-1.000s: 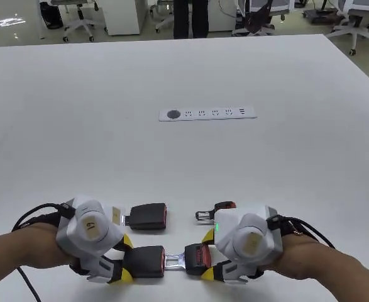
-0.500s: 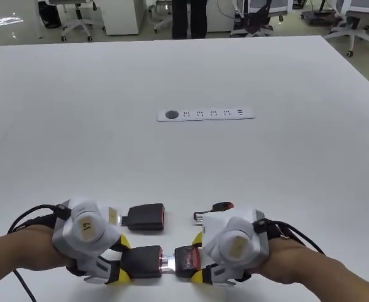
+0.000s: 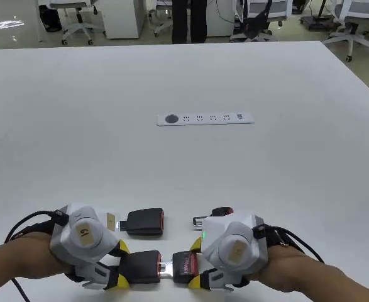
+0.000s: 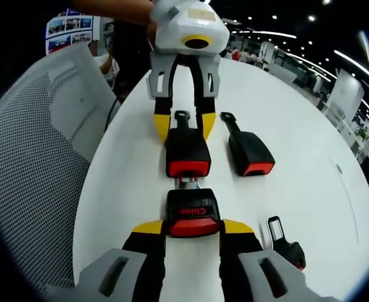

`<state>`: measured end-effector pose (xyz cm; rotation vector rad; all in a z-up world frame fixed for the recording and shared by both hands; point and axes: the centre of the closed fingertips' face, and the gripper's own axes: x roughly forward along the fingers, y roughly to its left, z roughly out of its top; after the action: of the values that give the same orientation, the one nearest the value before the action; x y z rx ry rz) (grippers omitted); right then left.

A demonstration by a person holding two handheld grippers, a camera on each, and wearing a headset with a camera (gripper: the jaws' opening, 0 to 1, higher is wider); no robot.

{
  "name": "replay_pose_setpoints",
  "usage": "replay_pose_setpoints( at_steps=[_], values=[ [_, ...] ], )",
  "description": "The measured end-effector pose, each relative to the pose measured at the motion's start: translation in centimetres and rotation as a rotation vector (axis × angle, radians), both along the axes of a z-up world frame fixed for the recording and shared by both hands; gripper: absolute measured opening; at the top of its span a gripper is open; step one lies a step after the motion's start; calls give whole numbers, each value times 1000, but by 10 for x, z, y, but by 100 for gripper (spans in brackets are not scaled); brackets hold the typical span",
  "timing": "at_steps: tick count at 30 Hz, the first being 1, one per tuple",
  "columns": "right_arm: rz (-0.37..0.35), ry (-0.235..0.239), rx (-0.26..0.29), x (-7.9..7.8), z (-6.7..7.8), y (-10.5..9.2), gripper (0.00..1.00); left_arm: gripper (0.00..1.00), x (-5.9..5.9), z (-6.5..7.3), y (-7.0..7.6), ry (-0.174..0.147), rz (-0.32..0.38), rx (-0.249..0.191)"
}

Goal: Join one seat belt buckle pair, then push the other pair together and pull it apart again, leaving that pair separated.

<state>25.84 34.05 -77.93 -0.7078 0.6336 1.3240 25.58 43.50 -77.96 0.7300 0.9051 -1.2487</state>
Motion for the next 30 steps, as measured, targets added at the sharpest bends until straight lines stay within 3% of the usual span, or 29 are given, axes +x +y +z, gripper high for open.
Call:
replay_pose_setpoints(
  at_steps=[5,6,14,17,28,30],
  values=[
    [-9,5,3,-1,0,3,27,31,0,0,0,-2,-1,6],
    [-28,24,21,-1,1,8,27,31,0,0,0,-2,6,2],
    [-14,16,1,-4,2,13,27,30,-1,1,-2,-4,-8,14],
    [-5,5,-1,-7,4,23,27,30,-2,2,-1,2,-11,8],
    [-4,8,-5,-8,7,14,30,32,-2,3,-1,1,-33,37],
    [36,-16,-8,-10,7,12,30,32,-2,3,-1,-2,-41,42]
  ],
)
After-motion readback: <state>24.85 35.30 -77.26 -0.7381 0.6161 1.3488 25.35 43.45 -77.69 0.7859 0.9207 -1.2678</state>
